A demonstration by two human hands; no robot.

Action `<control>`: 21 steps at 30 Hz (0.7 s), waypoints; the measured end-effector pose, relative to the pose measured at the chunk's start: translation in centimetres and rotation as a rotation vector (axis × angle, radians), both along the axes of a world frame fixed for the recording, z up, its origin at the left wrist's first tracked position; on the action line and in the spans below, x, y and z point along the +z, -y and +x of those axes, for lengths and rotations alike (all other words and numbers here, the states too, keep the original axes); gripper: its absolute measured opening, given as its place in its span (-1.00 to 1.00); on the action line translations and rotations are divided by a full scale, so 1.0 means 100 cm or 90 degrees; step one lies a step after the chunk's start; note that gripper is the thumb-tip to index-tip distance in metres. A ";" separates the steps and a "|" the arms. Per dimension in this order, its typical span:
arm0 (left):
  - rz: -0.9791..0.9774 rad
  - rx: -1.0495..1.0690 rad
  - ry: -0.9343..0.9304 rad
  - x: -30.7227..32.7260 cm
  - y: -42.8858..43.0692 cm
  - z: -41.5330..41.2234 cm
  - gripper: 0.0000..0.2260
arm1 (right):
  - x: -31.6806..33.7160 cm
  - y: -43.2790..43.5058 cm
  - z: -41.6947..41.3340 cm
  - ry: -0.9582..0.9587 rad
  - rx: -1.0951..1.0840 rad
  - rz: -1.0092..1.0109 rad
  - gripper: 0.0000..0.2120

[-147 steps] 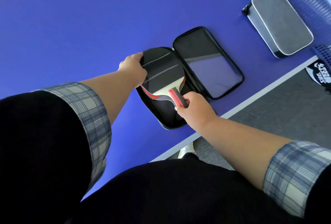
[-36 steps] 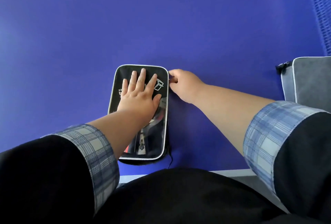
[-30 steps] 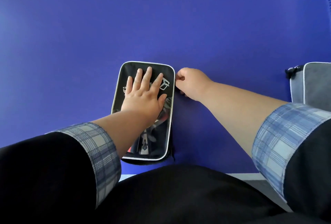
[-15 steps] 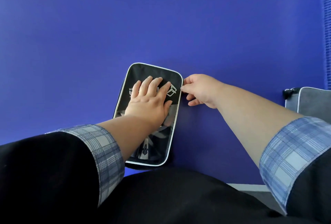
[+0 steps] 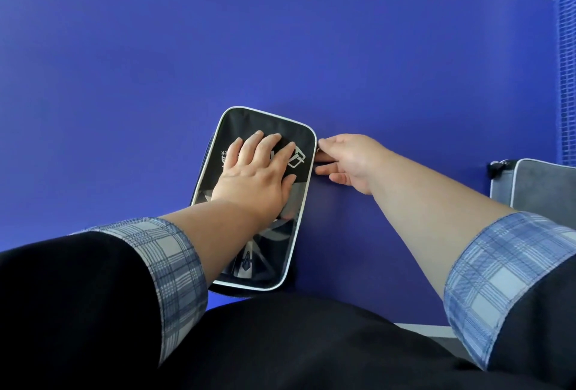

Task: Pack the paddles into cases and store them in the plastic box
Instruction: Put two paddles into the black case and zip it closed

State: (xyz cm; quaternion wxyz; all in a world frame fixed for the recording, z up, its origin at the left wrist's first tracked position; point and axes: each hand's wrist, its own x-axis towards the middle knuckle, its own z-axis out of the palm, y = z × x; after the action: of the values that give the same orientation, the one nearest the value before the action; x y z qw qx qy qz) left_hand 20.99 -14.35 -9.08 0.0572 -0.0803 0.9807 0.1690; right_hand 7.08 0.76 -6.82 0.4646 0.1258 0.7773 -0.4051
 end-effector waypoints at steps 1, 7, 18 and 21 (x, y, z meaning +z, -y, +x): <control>0.001 0.005 -0.002 0.000 0.001 0.001 -0.52 | 0.001 -0.001 -0.002 -0.062 0.074 0.026 -0.85; 0.007 -0.007 -0.024 0.000 0.001 -0.001 -0.52 | 0.007 -0.010 -0.030 -0.386 0.603 0.219 -0.85; -0.001 -0.028 -0.060 -0.004 0.003 0.002 -0.52 | 0.010 0.077 -0.069 -0.406 0.680 0.146 -0.91; 0.014 -0.025 -0.077 -0.004 0.003 0.002 -0.52 | 0.008 0.102 -0.062 -0.381 0.629 0.105 -0.89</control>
State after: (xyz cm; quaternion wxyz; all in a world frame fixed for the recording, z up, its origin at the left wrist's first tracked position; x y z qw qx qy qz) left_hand 21.20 -14.67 -9.47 0.0016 -0.0501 0.9818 0.1834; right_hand 0.86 -9.45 -5.98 0.3470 -0.3358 0.8704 -0.0961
